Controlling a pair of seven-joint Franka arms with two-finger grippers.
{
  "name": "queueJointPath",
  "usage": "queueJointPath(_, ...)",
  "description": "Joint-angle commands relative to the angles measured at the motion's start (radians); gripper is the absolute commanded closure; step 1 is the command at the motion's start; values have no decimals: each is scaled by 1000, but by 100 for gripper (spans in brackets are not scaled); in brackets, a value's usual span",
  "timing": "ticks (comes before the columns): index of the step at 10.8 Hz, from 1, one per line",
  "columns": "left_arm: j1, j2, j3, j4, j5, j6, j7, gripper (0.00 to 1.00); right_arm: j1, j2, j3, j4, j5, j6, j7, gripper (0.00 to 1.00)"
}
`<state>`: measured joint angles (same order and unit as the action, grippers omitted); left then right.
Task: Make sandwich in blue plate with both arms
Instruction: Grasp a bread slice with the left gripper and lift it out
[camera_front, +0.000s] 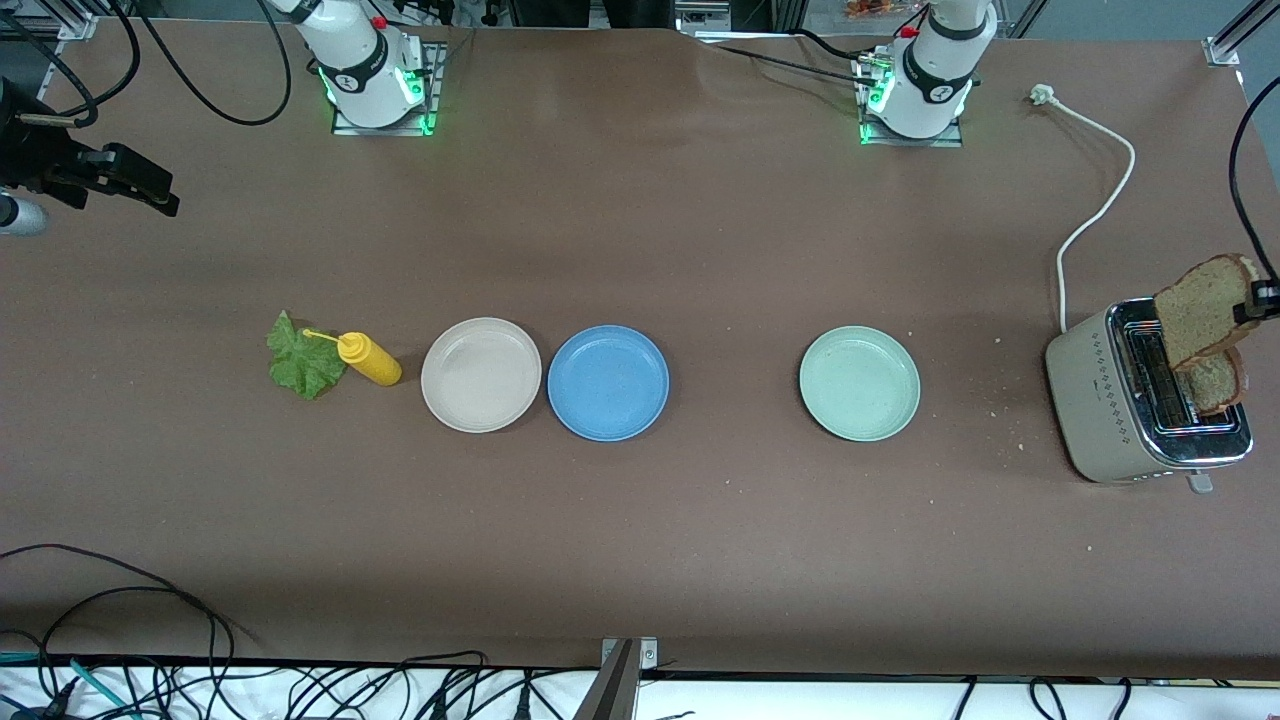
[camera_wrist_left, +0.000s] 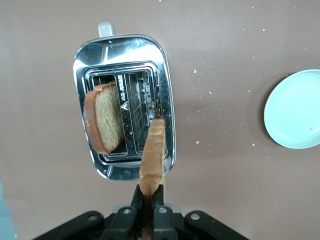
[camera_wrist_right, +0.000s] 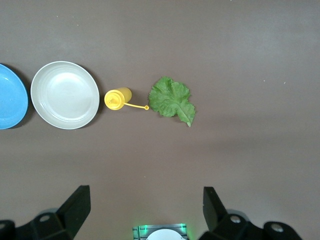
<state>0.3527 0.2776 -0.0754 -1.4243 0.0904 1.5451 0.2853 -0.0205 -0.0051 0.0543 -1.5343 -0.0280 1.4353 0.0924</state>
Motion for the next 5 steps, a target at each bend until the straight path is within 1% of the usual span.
queueJointPath(1, 11, -12, -12, 79, -24, -80, 38, 100, 1, 1, 1, 20, 10, -21, 1, 0)
queueJointPath(3, -15, -8, -15, 81, -37, -80, 34, 100, 1, -1, 2, 20, 10, -21, 3, 0)
queueJointPath(5, -79, 8, -20, 81, -51, -77, 22, 100, 1, 0, 2, 22, 10, -19, 3, 0)
